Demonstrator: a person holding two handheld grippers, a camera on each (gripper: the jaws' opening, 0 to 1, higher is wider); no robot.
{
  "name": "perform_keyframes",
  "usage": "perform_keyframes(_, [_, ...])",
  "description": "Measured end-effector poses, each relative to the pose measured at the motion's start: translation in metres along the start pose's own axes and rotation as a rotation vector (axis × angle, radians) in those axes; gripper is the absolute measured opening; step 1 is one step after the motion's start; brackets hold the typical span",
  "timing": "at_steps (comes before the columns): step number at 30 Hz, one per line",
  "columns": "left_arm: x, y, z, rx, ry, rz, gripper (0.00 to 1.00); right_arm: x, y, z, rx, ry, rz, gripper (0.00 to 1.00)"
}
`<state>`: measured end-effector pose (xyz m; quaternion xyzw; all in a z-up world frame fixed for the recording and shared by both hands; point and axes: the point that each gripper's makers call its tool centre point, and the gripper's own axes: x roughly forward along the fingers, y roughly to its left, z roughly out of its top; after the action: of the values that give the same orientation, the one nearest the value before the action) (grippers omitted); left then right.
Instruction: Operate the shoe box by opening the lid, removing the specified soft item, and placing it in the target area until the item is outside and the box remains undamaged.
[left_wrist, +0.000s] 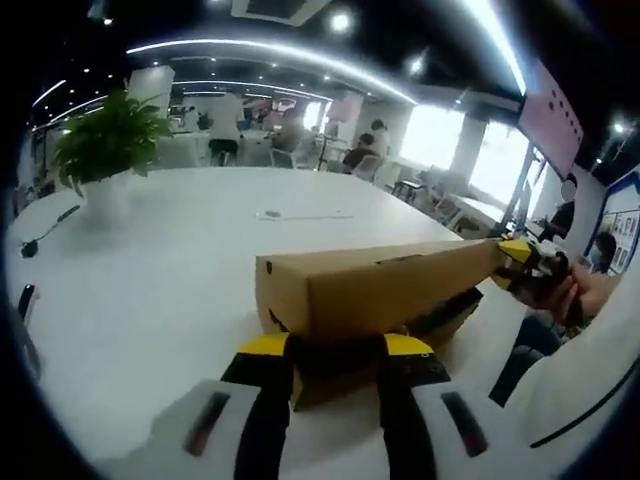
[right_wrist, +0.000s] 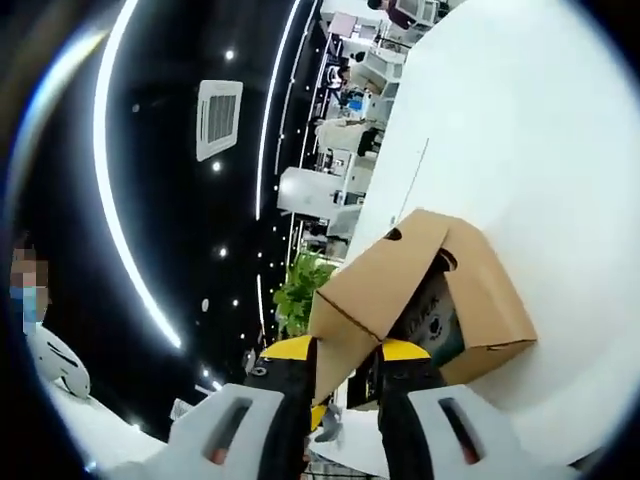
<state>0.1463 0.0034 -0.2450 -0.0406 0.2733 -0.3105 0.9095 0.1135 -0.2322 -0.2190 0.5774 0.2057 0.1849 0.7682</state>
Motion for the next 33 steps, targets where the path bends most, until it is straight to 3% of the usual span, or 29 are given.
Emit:
perform_keyframes(3, [0.0, 0.0, 0.0, 0.012, 0.002, -0.004, 0.33, -0.002, 0.0, 0.003, -0.024, -0.008, -0.011, 0.21])
perform_keyframes(5, [-0.001, 0.0, 0.002, 0.011, 0.0, -0.006, 0.33, -0.004, 0.002, 0.004, -0.176, -0.007, -0.004, 0.22])
perform_keyframes(6, [-0.001, 0.001, 0.003, 0.008, -0.002, -0.006, 0.33, -0.005, -0.001, 0.001, -0.194, 0.014, -0.031, 0.23])
perform_keyframes(9, [0.0, 0.003, 0.001, 0.006, 0.008, -0.009, 0.33, -0.005, 0.001, -0.001, -0.195, 0.035, -0.036, 0.23])
perform_keyframes(19, [0.0, 0.002, 0.004, 0.002, 0.009, -0.012, 0.33, -0.017, 0.0, 0.002, -0.325, 0.074, -0.077, 0.22])
perform_keyframes(23, [-0.001, 0.001, 0.009, -0.013, 0.003, -0.015, 0.33, -0.022, -0.001, 0.011, -0.354, 0.025, -0.086, 0.21])
perform_keyframes(25, [-0.001, 0.002, 0.013, -0.023, 0.0, -0.016, 0.33, -0.025, 0.003, 0.028, -0.303, -0.093, -0.053, 0.2])
perform_keyframes(27, [-0.001, 0.003, 0.016, -0.023, -0.013, -0.01, 0.31, -0.027, -0.007, 0.034, -0.388, -0.115, -0.115, 0.22])
perform_keyframes(29, [-0.001, 0.005, 0.018, -0.024, -0.016, -0.004, 0.31, -0.028, -0.015, 0.032, -0.482, -0.091, -0.18, 0.27])
perform_keyframes(30, [0.0, 0.005, 0.017, -0.019, -0.012, -0.005, 0.31, -0.028, -0.012, 0.037, -0.537, -0.124, -0.18, 0.3])
perform_keyframes(33, [0.0, 0.005, 0.017, -0.023, -0.014, -0.006, 0.31, -0.027, -0.011, 0.038, -0.63, -0.121, -0.202, 0.32])
